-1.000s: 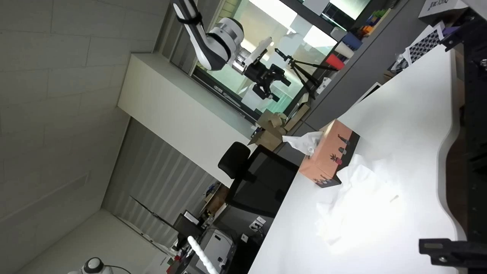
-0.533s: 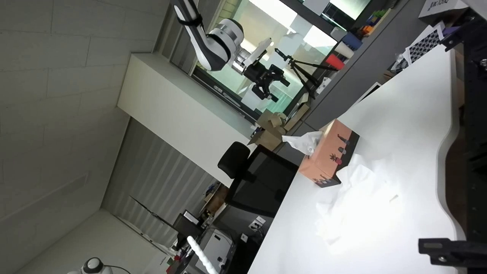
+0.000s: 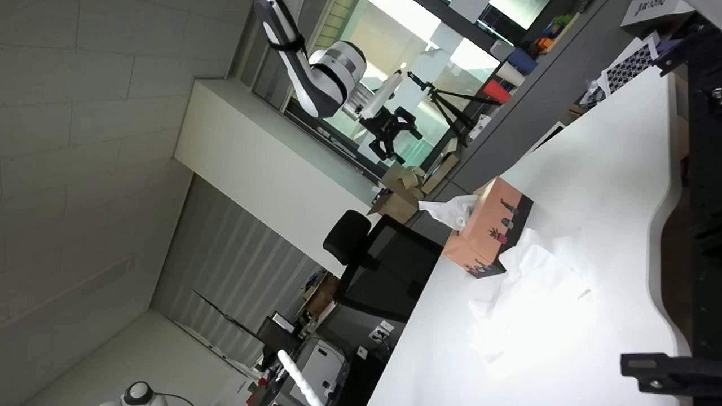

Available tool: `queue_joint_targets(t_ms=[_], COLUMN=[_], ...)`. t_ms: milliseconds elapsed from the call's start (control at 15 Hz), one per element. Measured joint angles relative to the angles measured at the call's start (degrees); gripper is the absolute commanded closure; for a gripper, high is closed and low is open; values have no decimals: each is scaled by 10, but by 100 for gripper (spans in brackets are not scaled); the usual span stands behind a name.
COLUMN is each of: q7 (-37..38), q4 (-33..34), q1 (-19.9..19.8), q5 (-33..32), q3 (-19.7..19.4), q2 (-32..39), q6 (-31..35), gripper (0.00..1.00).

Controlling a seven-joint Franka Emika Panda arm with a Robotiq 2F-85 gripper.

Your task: Pull out one tissue from the tissue box

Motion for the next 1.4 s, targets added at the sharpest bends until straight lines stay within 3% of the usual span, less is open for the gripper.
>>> queue_joint_targets(t_ms=[200,400,600,733,800,933,1067,1400], q7=[113,230,344,361,354,327,299,265], q4=[1,7,23,43,52,68,83,102], q1=[31,109,194,203,195,170,145,104], q5=[-13,-42,-109,-121,-118,-105,-90,-78], q3=[2,-52,-125,-117,-100,-59,-28,4], q2=[52,116,169,188,190,190,190,190], q6=[108,186,161,78,38,-26,-64,-82], gripper=[0,0,0,0,25,32,47,81])
